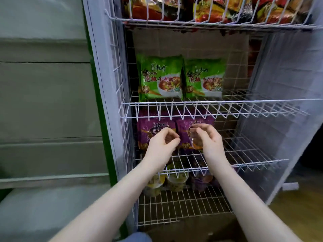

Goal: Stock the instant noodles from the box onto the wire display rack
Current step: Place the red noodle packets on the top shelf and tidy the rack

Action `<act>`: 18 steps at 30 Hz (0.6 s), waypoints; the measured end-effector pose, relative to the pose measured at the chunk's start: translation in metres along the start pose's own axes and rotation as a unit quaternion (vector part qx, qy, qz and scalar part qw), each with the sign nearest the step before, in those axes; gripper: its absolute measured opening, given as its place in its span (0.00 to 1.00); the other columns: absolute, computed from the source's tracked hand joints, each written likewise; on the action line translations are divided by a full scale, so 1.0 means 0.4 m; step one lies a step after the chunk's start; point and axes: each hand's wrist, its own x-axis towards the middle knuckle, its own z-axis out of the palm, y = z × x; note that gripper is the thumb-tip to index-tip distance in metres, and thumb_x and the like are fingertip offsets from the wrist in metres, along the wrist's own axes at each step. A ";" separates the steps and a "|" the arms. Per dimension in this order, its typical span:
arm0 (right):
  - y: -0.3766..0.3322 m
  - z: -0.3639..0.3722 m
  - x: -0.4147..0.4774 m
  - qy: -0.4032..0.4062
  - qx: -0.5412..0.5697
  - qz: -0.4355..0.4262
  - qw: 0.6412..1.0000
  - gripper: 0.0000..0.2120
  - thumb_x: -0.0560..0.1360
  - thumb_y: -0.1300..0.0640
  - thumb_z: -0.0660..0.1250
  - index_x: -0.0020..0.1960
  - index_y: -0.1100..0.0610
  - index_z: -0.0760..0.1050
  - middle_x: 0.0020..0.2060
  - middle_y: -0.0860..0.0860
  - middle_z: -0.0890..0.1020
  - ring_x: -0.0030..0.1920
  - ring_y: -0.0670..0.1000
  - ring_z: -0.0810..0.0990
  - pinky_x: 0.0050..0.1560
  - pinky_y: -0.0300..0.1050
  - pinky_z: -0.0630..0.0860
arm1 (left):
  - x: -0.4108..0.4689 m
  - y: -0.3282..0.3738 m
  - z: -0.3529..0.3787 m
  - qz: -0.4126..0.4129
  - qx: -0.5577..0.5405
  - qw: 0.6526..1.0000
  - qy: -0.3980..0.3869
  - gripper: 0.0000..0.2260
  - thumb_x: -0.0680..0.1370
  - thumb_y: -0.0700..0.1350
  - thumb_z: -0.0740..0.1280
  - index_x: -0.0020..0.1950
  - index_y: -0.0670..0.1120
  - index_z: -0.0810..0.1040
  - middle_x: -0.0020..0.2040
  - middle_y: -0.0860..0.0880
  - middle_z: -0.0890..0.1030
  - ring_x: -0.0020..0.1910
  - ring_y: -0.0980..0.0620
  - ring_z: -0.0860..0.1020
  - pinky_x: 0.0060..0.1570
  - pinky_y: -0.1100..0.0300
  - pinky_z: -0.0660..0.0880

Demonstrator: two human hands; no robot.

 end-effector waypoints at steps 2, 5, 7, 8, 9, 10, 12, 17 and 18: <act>0.047 0.014 0.014 0.001 -0.007 0.030 1.000 0.07 0.79 0.62 0.59 0.48 0.54 0.75 0.47 0.53 0.80 0.49 0.51 0.79 0.54 0.48 0.75 | 0.002 -0.044 0.005 -0.033 0.008 0.999 0.003 0.01 0.76 0.42 0.66 0.47 0.46 0.76 0.43 0.48 0.79 0.42 0.54 0.75 0.44 0.64 0.72; 0.104 0.039 0.032 -0.003 -0.016 0.054 0.998 0.07 0.79 0.62 0.59 0.47 0.53 0.74 0.48 0.54 0.80 0.52 0.53 0.79 0.61 0.53 0.74 | 0.023 -0.096 0.006 -0.066 0.016 0.997 0.024 0.04 0.75 0.41 0.67 0.48 0.46 0.74 0.43 0.53 0.77 0.44 0.56 0.75 0.43 0.69 0.69; 0.133 0.058 0.044 -0.004 -0.032 0.063 0.997 0.07 0.79 0.63 0.60 0.47 0.53 0.73 0.50 0.55 0.79 0.55 0.54 0.78 0.63 0.54 0.72 | 0.046 -0.120 0.005 -0.084 0.012 0.996 0.042 0.05 0.75 0.40 0.67 0.48 0.48 0.73 0.44 0.52 0.77 0.45 0.54 0.75 0.44 0.65 0.71; 0.149 0.067 0.053 -0.002 -0.039 0.071 0.997 0.06 0.78 0.62 0.60 0.48 0.52 0.73 0.52 0.56 0.79 0.56 0.55 0.77 0.64 0.55 0.72 | 0.059 -0.132 0.006 -0.091 0.016 0.994 0.050 0.06 0.75 0.40 0.68 0.48 0.48 0.73 0.45 0.51 0.77 0.46 0.52 0.75 0.47 0.62 0.72; 0.165 0.077 0.063 0.000 -0.045 0.080 0.996 0.06 0.78 0.61 0.61 0.48 0.51 0.73 0.54 0.58 0.79 0.57 0.56 0.77 0.64 0.55 0.71 | 0.074 -0.145 0.007 -0.097 0.023 0.993 0.059 0.07 0.75 0.40 0.68 0.48 0.49 0.72 0.47 0.50 0.77 0.48 0.51 0.76 0.49 0.59 0.73; 0.181 0.085 0.074 0.001 -0.051 0.090 0.995 0.06 0.78 0.60 0.61 0.48 0.50 0.73 0.55 0.58 0.78 0.57 0.56 0.77 0.64 0.55 0.71 | 0.089 -0.159 0.008 -0.105 0.036 0.992 0.065 0.08 0.75 0.41 0.68 0.49 0.49 0.71 0.49 0.49 0.77 0.50 0.50 0.76 0.52 0.57 0.73; 0.208 0.097 0.096 0.005 -0.065 0.100 0.993 0.04 0.78 0.59 0.62 0.50 0.51 0.73 0.54 0.57 0.79 0.55 0.57 0.77 0.62 0.52 0.72 | 0.116 -0.186 0.011 -0.125 0.061 0.988 0.069 0.10 0.74 0.42 0.69 0.51 0.49 0.70 0.53 0.47 0.77 0.54 0.49 0.76 0.56 0.56 0.73; 0.251 0.106 0.149 -0.002 -0.117 0.126 0.985 0.13 0.79 0.59 0.61 0.62 0.61 0.71 0.51 0.53 0.74 0.57 0.53 0.73 0.56 0.38 0.64 | 0.171 -0.241 0.011 -0.216 0.155 0.957 0.118 0.31 0.72 0.48 0.72 0.70 0.42 0.62 0.69 0.40 0.66 0.69 0.39 0.65 0.69 0.50 0.63; 0.260 0.111 0.162 -0.003 -0.122 0.137 0.983 0.14 0.79 0.57 0.61 0.63 0.61 0.70 0.53 0.55 0.75 0.58 0.54 0.73 0.57 0.39 0.64 | 0.176 -0.246 0.008 -0.226 0.174 0.948 0.142 0.35 0.71 0.49 0.73 0.72 0.42 0.60 0.71 0.39 0.64 0.70 0.39 0.64 0.69 0.50 0.63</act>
